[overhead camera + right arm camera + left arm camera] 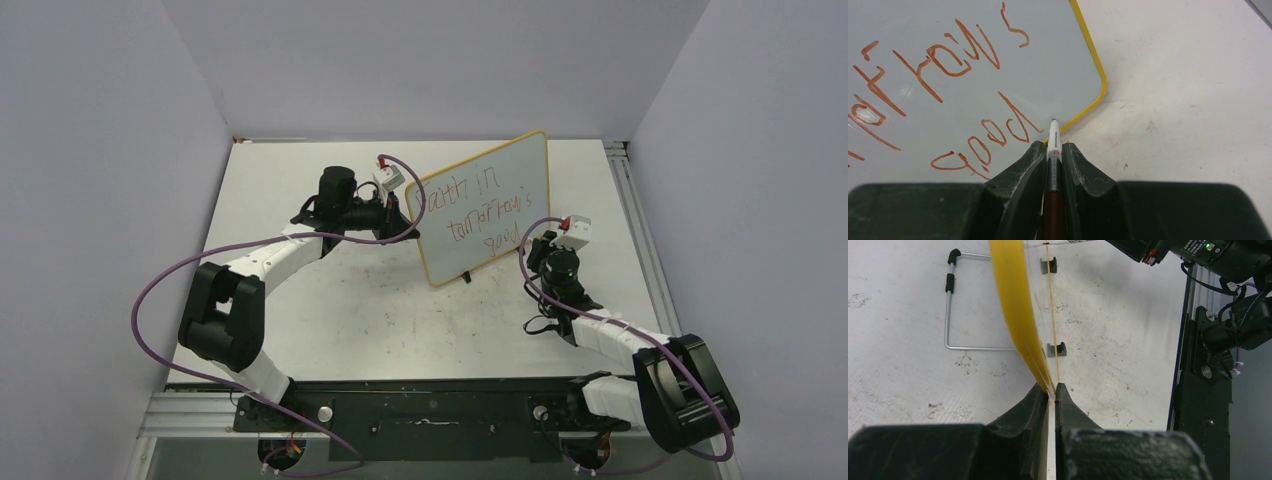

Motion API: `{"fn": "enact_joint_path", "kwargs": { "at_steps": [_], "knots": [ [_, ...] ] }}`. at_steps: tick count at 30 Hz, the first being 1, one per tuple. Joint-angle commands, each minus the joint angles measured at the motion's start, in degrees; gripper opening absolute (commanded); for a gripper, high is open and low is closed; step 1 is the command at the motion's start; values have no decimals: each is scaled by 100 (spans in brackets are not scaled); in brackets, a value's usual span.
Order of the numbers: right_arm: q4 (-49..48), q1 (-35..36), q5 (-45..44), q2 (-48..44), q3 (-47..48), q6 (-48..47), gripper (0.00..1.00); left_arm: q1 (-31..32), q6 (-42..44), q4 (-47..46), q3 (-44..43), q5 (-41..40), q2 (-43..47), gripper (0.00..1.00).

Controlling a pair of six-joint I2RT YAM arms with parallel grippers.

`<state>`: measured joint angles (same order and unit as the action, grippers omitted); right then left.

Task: Write a sentence on the whiteboard
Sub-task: Write a sentence on the whiteboard, then place the pen cap at the center of the board.

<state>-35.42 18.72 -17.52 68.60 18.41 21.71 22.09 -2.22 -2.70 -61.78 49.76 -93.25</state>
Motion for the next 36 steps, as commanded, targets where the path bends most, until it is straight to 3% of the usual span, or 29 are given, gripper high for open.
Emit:
{"fn": "enact_joint_path", "kwargs": {
  "at_steps": [1,8,13,18,32,36],
  "knots": [
    [-567,-35,123,73,-74,95,5,50,90,200,-178,120,70,0],
    [-55,-37,-167,-406,-101,170,5,50,122,261,-204,115,26,0],
    [965,-35,-992,-1568,-135,358,5,50,191,550,-238,53,56,0],
    [1601,-36,-781,-2376,-100,383,5,50,194,604,-197,31,133,1],
    [2427,-29,802,-3135,325,170,5,71,191,727,23,-117,441,45],
    [2878,-26,1513,-3132,701,70,5,81,523,1233,16,-388,658,54]
  ]
}}
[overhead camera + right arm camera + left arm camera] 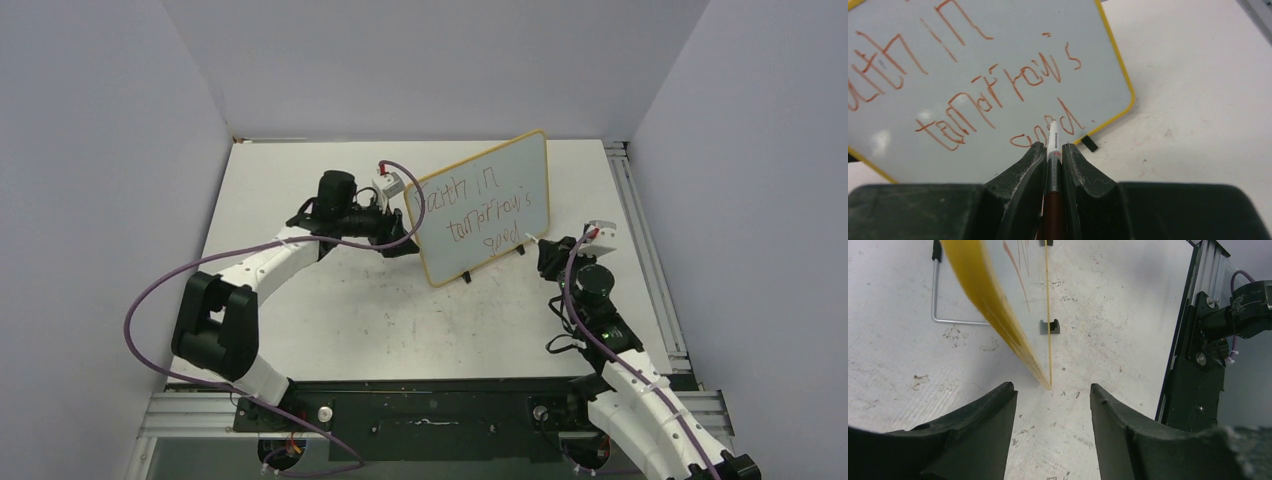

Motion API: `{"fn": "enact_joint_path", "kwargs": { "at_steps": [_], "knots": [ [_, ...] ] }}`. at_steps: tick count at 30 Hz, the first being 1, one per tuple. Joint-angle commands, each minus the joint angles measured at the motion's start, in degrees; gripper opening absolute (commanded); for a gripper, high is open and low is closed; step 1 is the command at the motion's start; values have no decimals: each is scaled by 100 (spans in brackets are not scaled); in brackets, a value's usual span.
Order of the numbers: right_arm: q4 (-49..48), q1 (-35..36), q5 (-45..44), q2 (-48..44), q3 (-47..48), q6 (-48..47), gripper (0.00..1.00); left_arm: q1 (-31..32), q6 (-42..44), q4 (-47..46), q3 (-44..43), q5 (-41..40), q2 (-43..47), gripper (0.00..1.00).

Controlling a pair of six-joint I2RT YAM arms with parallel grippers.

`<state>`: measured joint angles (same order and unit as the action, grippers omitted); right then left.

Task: Write a sentence on the whiteboard
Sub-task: Place the pen cap at the center of the board.

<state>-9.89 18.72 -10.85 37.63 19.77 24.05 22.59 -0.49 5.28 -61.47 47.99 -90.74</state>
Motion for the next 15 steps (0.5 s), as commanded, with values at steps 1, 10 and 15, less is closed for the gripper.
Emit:
{"fn": "enact_joint_path", "kwargs": {
  "at_steps": [1,10,15],
  "knots": [
    [482,-26,1010,12,681,-205,5,34,437,641,-5,-312,496,55],
    [2310,-4,2645,162,1820,-535,5,24,477,1283,877,-1789,2261,65],
    [2701,21,4401,360,2204,-696,5,131,1,1123,1377,-2064,3547,66]
  ]
}}
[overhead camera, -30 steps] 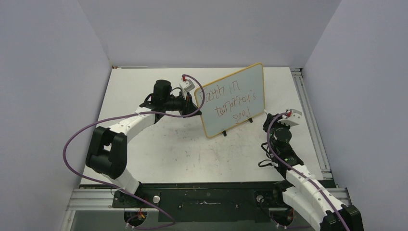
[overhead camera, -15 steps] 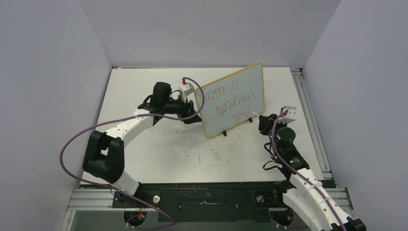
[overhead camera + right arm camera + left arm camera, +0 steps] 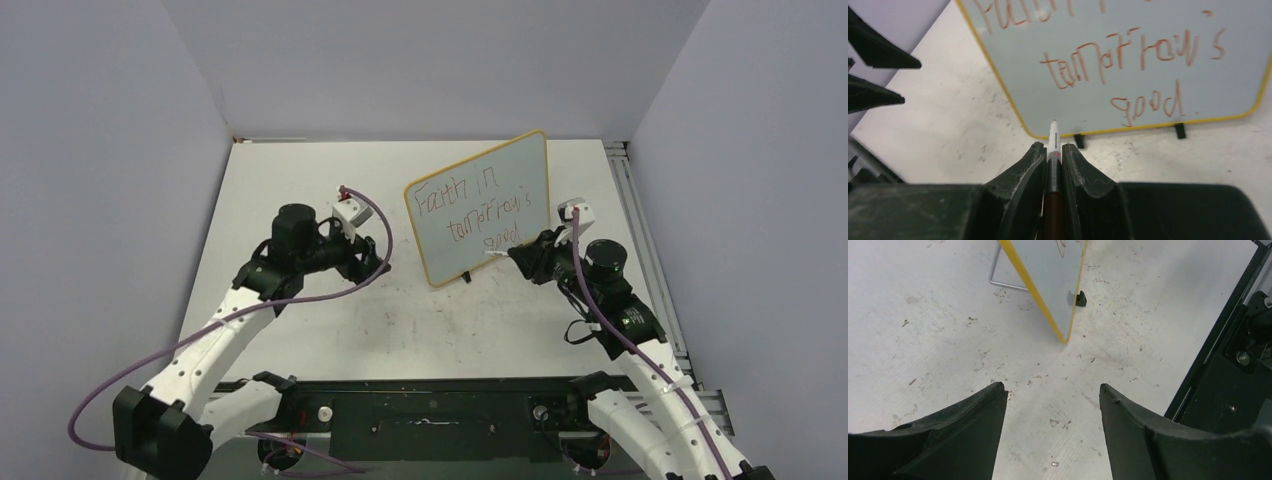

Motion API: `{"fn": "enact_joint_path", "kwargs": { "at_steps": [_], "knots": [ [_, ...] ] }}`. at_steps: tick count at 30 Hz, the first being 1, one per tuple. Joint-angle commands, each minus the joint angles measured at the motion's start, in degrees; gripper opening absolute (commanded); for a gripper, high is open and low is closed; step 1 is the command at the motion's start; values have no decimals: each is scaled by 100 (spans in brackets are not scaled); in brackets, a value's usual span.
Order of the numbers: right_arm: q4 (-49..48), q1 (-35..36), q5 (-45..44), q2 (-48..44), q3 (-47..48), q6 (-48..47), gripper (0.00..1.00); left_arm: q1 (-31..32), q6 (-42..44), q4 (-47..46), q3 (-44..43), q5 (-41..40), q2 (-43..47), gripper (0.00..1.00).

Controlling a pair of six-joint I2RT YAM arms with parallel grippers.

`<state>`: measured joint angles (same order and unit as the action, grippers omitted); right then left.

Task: Write a sentence on the whiteboard
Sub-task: Place the pen cap at the center of the board.

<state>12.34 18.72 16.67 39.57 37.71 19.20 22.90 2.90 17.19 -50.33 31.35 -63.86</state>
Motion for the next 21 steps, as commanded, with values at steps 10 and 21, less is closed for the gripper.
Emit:
{"fn": "enact_joint_path", "kwargs": {
  "at_steps": [10,21],
  "knots": [
    [-40,334,3716,1278,509,112,5,2071,-1309,-1154,616,-418,1400,68],
    [-296,726,4215,1923,861,232,5,2964,-972,-1234,626,-804,525,69]
  ]
}}
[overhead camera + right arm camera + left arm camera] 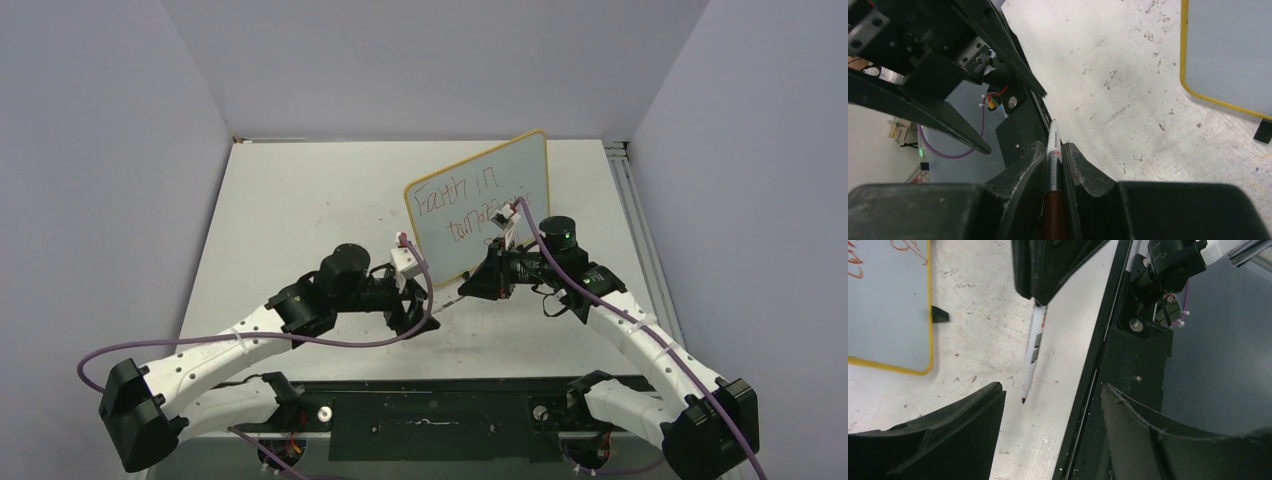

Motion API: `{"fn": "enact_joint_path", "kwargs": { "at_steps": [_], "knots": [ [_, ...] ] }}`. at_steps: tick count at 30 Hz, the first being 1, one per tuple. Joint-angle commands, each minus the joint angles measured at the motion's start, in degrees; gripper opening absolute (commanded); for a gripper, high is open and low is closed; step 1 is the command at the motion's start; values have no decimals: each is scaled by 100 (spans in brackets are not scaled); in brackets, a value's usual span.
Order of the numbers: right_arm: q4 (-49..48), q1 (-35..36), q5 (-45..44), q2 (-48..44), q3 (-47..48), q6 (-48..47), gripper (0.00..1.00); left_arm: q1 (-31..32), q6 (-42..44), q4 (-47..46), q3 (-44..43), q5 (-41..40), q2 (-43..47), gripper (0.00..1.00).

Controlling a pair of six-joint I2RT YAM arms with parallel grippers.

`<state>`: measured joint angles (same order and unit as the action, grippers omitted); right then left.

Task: Write a sentence on the whiteboard
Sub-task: Place the pen cap at the center of the board.

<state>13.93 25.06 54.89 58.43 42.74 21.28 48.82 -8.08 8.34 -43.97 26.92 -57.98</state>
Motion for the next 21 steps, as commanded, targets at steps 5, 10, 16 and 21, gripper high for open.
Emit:
{"fn": "enact_joint_path", "kwargs": {
  "at_steps": [5,10,16,21],
  "knots": [
    [-551,229,456,89,384,90,6,898,302,-322,-139,-1094,-377,68],
    [-451,340,452,34,358,73,6,1137,298,-514,-226,-1389,-586,54],
    [-248,377,308,30,348,-76,6,1307,368,-430,-458,-1574,-865,15],
    [-143,363,-74,-97,394,-86,26,1360,112,-639,-318,-1652,-877,0]
  ]
}}
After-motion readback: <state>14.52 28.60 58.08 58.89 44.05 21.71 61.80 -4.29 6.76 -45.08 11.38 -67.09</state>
